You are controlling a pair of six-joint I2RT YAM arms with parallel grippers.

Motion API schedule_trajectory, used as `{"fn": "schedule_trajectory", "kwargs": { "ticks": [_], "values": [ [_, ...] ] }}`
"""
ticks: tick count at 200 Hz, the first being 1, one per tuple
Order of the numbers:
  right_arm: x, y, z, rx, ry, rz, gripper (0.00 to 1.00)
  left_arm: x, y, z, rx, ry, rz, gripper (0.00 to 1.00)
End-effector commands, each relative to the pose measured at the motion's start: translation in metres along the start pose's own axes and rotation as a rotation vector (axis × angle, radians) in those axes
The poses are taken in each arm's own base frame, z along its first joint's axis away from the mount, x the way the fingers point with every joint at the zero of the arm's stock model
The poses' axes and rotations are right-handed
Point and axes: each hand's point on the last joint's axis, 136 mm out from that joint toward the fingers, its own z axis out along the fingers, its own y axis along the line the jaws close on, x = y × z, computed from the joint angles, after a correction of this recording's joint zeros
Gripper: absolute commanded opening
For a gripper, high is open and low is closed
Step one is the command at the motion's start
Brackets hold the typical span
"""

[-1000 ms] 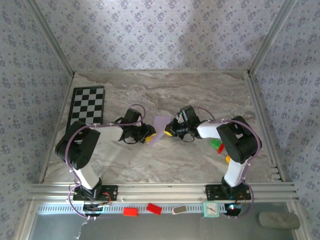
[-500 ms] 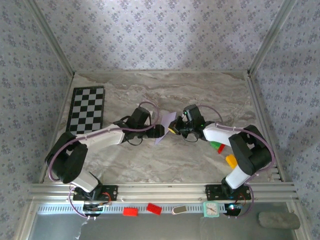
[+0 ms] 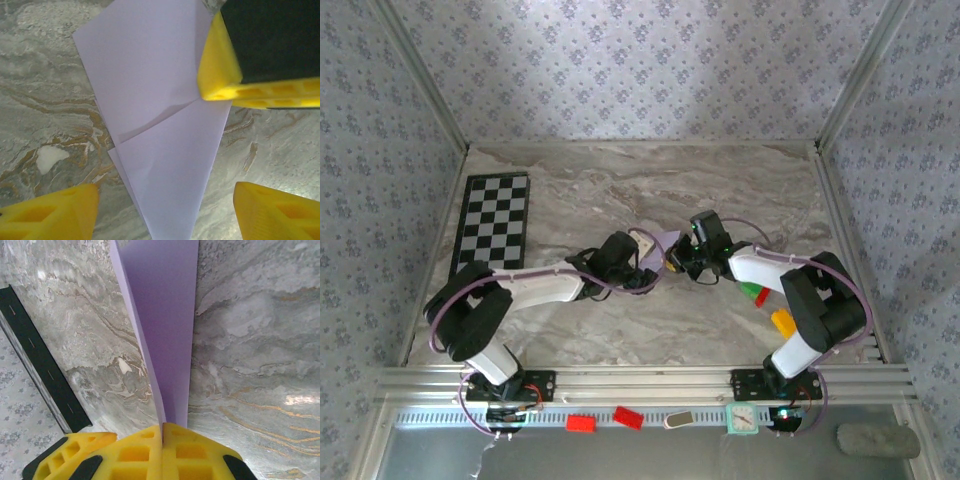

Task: Fold a paper plane with a square sheet of paper (pick it up from the middle)
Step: Fold the wing for the fifth time at the center of the table.

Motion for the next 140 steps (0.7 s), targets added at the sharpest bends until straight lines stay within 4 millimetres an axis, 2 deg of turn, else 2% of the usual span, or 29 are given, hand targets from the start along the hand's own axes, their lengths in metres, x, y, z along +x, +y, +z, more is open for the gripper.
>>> {"fn": "schedule_trajectory", "kwargs": {
  "ticks": [1,45,97,140],
  "values": [
    [0.0,0.005,-0.005,-0.008,0.016,0.073,0.0,-0.006,-0.006,0.007,0.023,-0.059,0.094,0.71],
    [-0.001,0.008,-0.008,-0.023,0.03,0.109,0.0,0.002,-0.01,0.019,0.032,-0.056,0.164,0.67],
    [0.003,0.006,-0.006,-0.004,0.057,0.133,0.01,0.004,-0.01,0.029,0.013,-0.039,0.207,0.56],
    [0.003,0.004,-0.006,0.011,0.065,0.142,0.04,0.008,-0.008,0.029,0.008,-0.035,0.214,0.44]
  ]
}}
